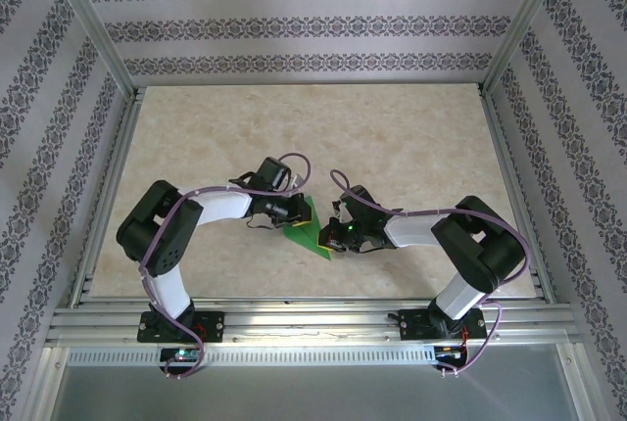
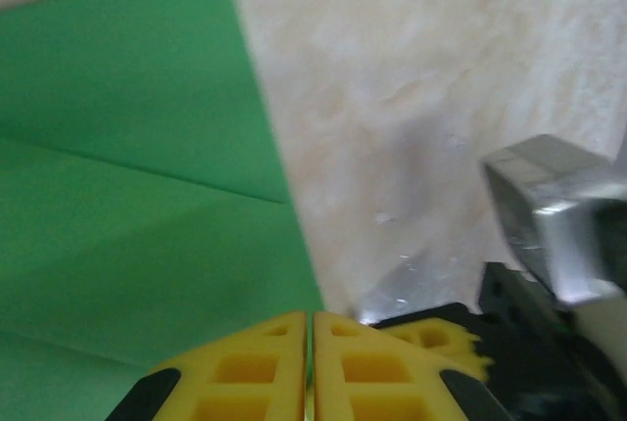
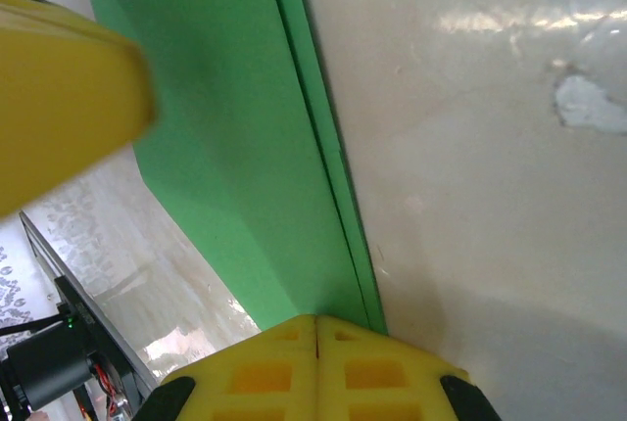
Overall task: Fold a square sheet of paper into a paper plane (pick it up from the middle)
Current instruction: Fourth fold the wing at the center of the table.
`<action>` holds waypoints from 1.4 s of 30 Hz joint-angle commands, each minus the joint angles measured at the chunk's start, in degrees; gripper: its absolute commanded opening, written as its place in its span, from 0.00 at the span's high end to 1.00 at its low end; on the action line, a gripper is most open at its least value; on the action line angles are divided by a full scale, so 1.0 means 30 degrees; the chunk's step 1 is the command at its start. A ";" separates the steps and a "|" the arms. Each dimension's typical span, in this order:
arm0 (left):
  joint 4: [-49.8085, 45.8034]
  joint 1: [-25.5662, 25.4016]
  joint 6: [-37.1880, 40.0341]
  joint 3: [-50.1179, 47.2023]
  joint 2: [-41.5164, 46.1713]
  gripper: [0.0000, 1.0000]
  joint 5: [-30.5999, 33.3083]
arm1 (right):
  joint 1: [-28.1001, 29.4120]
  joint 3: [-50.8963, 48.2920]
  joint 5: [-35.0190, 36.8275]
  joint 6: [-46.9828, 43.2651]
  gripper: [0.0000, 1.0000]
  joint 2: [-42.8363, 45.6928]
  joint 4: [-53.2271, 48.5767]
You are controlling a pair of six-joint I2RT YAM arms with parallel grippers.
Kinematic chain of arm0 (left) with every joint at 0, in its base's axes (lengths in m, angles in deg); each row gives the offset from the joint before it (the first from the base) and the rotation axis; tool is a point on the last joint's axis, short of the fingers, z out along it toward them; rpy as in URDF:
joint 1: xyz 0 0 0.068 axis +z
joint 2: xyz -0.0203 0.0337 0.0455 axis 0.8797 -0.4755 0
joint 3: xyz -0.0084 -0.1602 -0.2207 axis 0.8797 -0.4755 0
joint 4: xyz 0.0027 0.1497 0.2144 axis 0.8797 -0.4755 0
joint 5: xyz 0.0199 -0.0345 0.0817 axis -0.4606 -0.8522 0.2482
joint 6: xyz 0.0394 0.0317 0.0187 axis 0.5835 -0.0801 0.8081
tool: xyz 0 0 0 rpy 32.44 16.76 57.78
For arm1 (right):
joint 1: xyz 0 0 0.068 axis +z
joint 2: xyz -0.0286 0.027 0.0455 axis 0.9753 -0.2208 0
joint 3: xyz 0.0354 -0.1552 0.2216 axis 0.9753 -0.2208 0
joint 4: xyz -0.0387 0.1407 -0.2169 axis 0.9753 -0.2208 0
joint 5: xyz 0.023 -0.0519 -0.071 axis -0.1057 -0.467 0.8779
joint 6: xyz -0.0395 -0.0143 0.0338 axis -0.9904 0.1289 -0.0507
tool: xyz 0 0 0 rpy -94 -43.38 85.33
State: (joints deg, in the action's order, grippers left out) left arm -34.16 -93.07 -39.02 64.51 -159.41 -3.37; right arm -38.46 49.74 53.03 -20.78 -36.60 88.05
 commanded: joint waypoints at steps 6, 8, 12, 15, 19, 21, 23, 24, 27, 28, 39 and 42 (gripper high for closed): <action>0.0534 -0.0002 -0.0238 -0.1052 -0.0778 0.91 0.0561 | 0.0203 0.0197 0.0479 -0.0116 0.99 0.1305 -0.2513; 0.0432 -0.0001 -0.0063 -0.1160 -0.0777 0.91 0.0646 | 0.0332 0.0507 0.0298 -0.0149 0.98 0.1776 -0.2415; 0.0401 -0.0001 0.0025 -0.1214 -0.0763 0.91 0.0642 | 0.0461 0.1151 -0.0171 -0.0409 0.96 0.1240 -0.2299; 0.0351 -0.0001 0.0075 -0.1099 -0.0849 0.91 0.0648 | 0.0434 0.1339 -0.0187 -0.0472 0.96 0.0130 -0.2243; 0.0123 -0.0001 0.0185 -0.0945 -0.0863 0.91 0.0674 | 0.0469 0.0348 0.0102 -0.0370 0.96 -0.0233 -0.2205; 0.0125 -0.0001 0.0180 -0.0944 -0.0842 0.92 0.0749 | 0.0497 -0.0592 0.0052 -0.0196 0.96 0.0106 -0.1796; 0.0136 0.0029 0.0113 -0.0922 -0.0951 0.92 0.0710 | 0.0638 -0.1762 -0.0100 -0.0062 0.96 0.0712 -0.1458; 0.0166 0.0029 0.0115 -0.0971 -0.0969 0.92 0.0697 | 0.0672 -0.2250 -0.0048 0.0068 0.96 0.1033 -0.1386; 0.0071 0.0028 0.0121 -0.0939 -0.1067 0.92 0.0732 | 0.0751 -0.3590 -0.0127 0.0298 0.96 0.2202 -0.1309; 0.0006 0.0029 0.0133 -0.0922 -0.1118 0.92 0.0768 | 0.0776 -0.3896 -0.0131 0.0275 0.96 0.2603 -0.1462; 0.0885 0.0058 -0.0737 -0.1285 -0.1199 0.94 0.0535 | 0.0740 -0.5654 0.0999 0.0930 0.87 0.7970 -0.3185; 0.1147 0.0216 -0.1366 -0.1395 -0.1166 0.94 0.0329 | 0.0540 -0.6252 0.2178 0.3047 0.76 0.9634 -0.2702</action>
State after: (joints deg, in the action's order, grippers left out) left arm -31.08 -93.03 -40.92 62.00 -161.14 -4.55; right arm -36.54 32.36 55.41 -16.85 -11.05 81.39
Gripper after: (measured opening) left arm 0.065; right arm 0.222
